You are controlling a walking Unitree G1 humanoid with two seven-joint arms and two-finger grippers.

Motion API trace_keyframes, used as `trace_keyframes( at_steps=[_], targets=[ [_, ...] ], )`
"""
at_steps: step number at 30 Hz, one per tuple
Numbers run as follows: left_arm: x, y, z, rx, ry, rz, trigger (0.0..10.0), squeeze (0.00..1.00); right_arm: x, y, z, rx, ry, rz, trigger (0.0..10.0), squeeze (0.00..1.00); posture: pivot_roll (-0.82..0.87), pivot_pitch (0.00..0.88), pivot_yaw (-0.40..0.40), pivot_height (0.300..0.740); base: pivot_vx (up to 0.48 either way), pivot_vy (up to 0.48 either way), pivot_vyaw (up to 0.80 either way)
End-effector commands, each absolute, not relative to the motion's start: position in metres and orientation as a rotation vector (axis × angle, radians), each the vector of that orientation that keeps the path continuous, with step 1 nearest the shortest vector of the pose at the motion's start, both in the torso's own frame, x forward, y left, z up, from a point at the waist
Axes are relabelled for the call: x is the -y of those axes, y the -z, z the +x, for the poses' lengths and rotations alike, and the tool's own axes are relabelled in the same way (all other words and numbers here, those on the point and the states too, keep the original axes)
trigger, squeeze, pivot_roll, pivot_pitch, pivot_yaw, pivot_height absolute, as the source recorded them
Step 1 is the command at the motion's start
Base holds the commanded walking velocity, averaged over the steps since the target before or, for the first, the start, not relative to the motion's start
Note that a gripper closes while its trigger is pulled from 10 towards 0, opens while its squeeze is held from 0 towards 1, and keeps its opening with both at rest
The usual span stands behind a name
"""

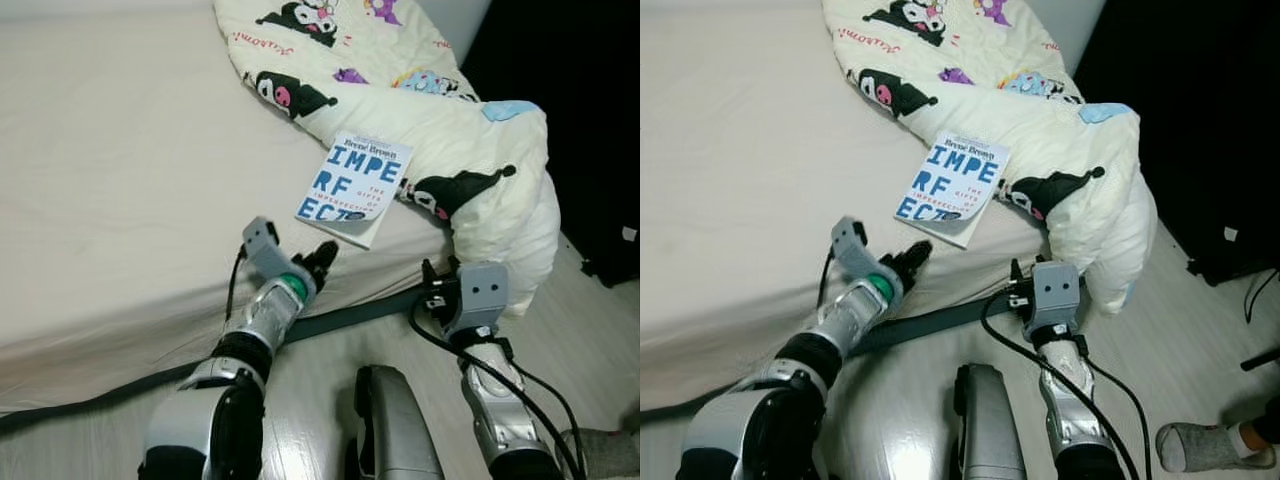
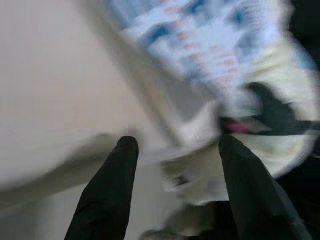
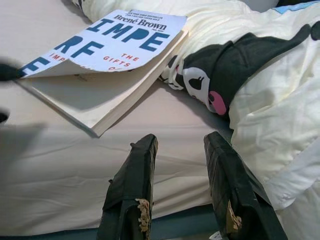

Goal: Clean up the room

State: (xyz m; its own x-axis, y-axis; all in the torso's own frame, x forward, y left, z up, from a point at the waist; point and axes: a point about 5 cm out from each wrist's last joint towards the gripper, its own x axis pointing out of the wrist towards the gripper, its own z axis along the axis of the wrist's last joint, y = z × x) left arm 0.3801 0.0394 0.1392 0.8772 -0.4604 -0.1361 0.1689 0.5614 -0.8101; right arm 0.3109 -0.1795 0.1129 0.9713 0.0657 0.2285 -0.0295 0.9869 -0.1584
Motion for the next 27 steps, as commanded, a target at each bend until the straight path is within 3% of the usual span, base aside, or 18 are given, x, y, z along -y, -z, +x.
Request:
trace_keyframes(
  at_steps=[1,5,7,14,15,17,18,23,27],
  targets=[
    [-0.014,-0.162,0.378,-0.329,0.543,-0.938,10.0,0.00,0.180,-0.109,0.305,0.223,-0.028,-0.142,10.0,0.00,-0.15,0.243,0.021,0.472,0.000,0.000,0.00],
    [-0.014,-0.168,0.380,-0.323,0.562,-0.935,10.0,0.00,0.180,-0.109,0.303,0.222,-0.019,-0.131,10.0,0.00,-0.15,0.254,0.028,0.472,0.000,0.000,0.00],
    [-0.008,-0.163,0.379,-0.345,0.513,-0.925,10.0,0.00,0.178,-0.111,0.301,0.227,-0.014,-0.125,10.0,0.00,-0.20,0.308,0.038,0.472,0.000,0.000,0.00],
    [-0.003,-0.152,0.377,-0.366,0.413,-0.921,10.0,0.00,0.176,-0.118,0.295,0.243,-0.012,-0.121,10.0,0.00,-0.24,0.343,0.024,0.472,0.000,0.000,0.00],
    [-0.002,-0.149,0.376,-0.379,0.391,-0.918,10.0,0.05,0.175,-0.122,0.293,0.251,-0.018,-0.121,10.0,0.00,-0.27,0.367,0.011,0.472,0.000,0.000,0.00],
    [-0.002,-0.149,0.376,-0.379,0.391,-0.918,10.0,0.05,0.175,-0.122,0.293,0.251,-0.018,-0.121,10.0,0.00,-0.27,0.367,0.011,0.472,0.000,0.000,0.00],
    [-0.001,-0.148,0.376,-0.382,0.382,-0.918,10.0,0.99,0.174,-0.125,0.292,0.255,-0.023,-0.120,10.0,0.00,-0.28,0.371,0.008,0.472,0.000,0.000,0.00],
    [0.000,-0.149,0.376,-0.384,0.358,-0.971,10.0,1.00,0.172,-0.129,0.288,0.256,-0.031,-0.117,10.0,0.00,-0.30,0.385,0.002,0.472,0.000,0.000,0.00],
    [-0.009,-0.160,0.384,-0.335,0.320,-1.113,10.0,1.00,0.169,-0.127,0.281,0.237,-0.037,-0.110,10.0,0.00,-0.32,0.399,-0.004,0.472,0.000,0.000,0.00]
  ],
)
